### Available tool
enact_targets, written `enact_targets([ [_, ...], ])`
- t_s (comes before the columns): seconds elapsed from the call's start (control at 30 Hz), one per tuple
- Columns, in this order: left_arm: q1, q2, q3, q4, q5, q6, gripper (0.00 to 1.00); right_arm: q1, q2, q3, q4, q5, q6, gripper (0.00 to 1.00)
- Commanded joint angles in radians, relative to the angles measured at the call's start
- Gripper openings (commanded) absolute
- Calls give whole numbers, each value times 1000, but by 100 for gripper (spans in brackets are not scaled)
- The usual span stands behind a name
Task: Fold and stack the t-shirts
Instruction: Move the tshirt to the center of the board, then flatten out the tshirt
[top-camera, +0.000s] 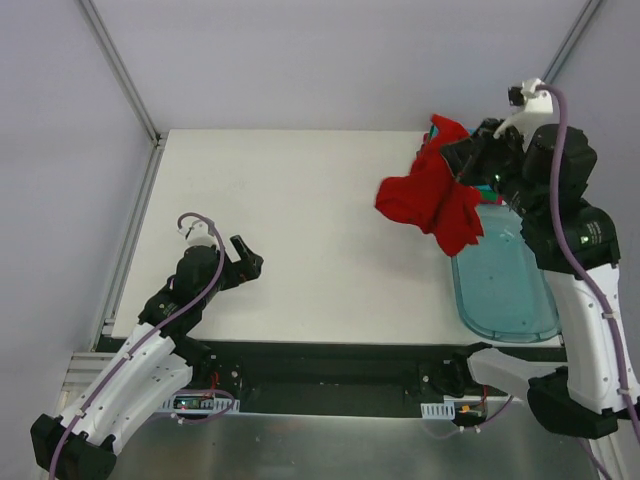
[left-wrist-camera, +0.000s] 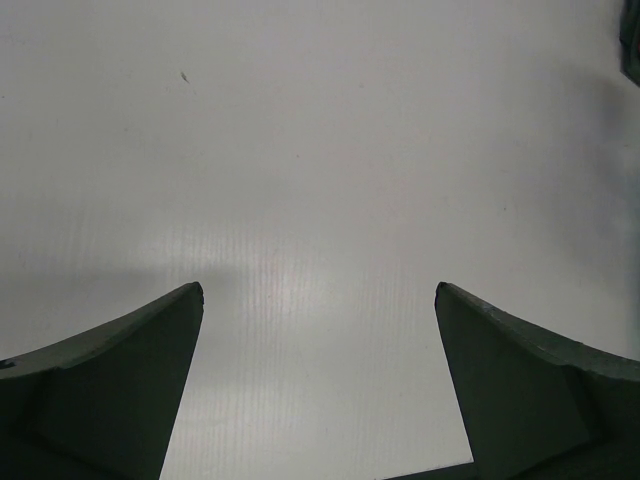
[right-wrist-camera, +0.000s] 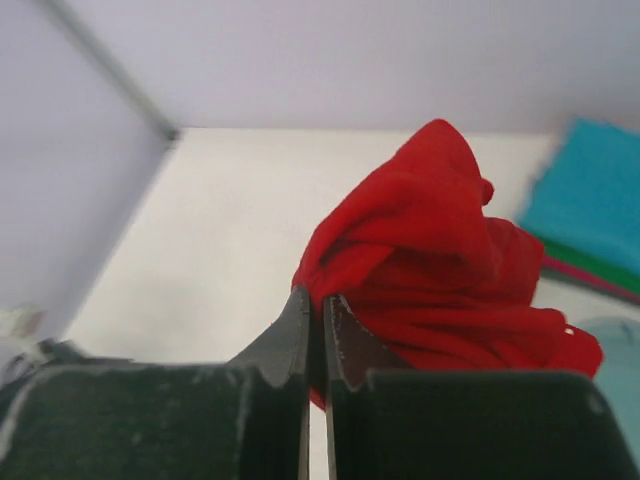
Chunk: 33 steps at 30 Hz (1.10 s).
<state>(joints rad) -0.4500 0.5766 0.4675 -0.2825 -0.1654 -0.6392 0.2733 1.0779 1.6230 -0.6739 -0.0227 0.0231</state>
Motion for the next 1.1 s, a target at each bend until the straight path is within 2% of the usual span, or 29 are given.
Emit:
enact_targets([
  [0.0,8,-3,40,9,-5,-4,99,263,169,344,-21,-49,-69,1],
  [0.1,8,-15,42,-6,-11,-17,99,345,296,504,5,-130,-55,1],
  [0.17,8,-27,48,-35,-32,-34,99,351,355,532,10,-163,-26,1],
  [0.23,8,-34,57,-73,-62,-54,99,351,375,473,16,-137,-29,3],
  [0.37,8,-44,63,-145,-129,-99,99,310,327,131,34,48,-25,15],
  [0.4,8,-44,63,-158,-140,-106,99,281,311,42,45,73,3,25],
  [0.5,10,-32,60,-179,-157,-129,99,134,274,-228,103,52,43,68],
  [0.53,10,-23,59,-185,-158,-135,99,79,264,-285,105,34,61,76],
  [0.6,10,-3,53,-188,-163,-151,99,46,237,-368,122,3,54,89],
  [0.7,11,51,51,-188,-178,-177,99,73,179,-458,178,-20,11,99],
  [0.73,16,72,53,-188,-183,-186,99,102,163,-471,195,-19,-14,96],
  [0.83,95,152,48,-176,-123,-212,99,262,152,-485,235,16,-142,96],
  [0.9,250,205,34,-124,-4,-194,99,348,181,-492,296,-32,-198,97],
  [0.97,362,259,19,-45,108,-192,99,421,249,-483,373,-54,-196,99],
  [1.07,430,360,25,57,190,-194,99,545,454,-373,402,-2,-155,96],
])
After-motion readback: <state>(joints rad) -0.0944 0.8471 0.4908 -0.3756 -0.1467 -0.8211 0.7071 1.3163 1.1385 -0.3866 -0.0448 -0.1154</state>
